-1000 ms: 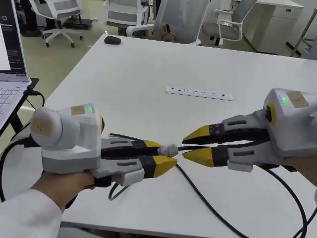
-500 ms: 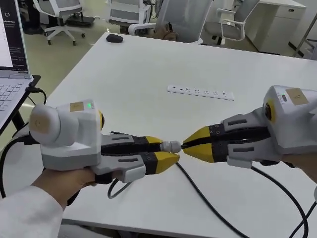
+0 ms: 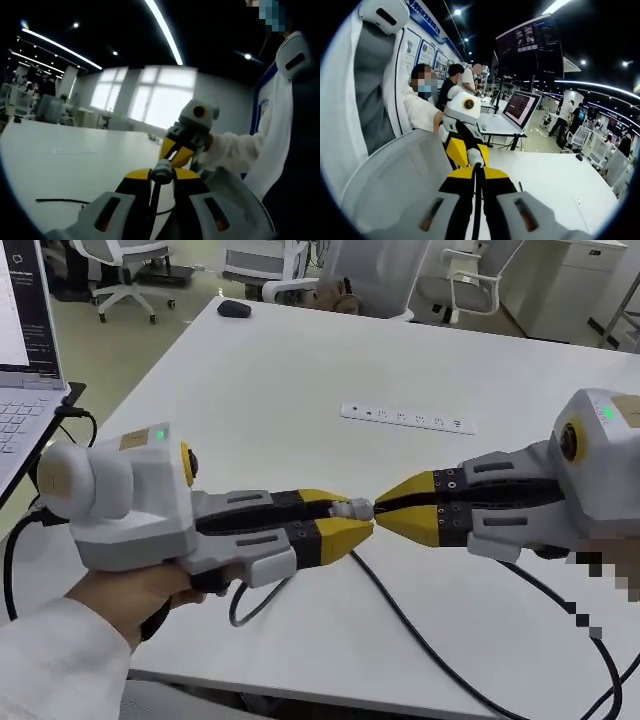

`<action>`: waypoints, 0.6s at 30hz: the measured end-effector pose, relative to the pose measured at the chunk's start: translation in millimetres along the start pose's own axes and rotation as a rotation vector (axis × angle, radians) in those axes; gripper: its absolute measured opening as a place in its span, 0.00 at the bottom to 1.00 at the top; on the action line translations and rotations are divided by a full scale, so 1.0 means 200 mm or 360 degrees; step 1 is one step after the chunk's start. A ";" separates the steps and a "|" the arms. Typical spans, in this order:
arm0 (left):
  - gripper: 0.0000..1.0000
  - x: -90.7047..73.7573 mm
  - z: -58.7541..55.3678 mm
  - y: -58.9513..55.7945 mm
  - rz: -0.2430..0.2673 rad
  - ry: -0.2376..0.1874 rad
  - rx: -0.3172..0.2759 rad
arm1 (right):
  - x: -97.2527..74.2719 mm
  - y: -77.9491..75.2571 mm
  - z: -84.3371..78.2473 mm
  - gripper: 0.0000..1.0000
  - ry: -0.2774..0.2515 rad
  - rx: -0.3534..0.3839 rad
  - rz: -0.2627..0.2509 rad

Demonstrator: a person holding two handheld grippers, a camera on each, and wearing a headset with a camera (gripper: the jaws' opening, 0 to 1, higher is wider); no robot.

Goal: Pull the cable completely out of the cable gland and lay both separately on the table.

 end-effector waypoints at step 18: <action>0.17 -0.04 -0.02 0.05 0.0097 0.0056 -0.0086 | -0.09 -0.09 -0.13 0.03 0.0121 -0.0009 -0.0090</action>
Point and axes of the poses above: the centre of the closed fingertips' face, and the gripper's own axes: x roughly forward along the fingers, y roughly to its left, z roughly out of its top, the point moved 1 cm from there along -x, roughly backward along the fingers, and after that the axes turned 14 degrees about -z, right-handed, at the moved point
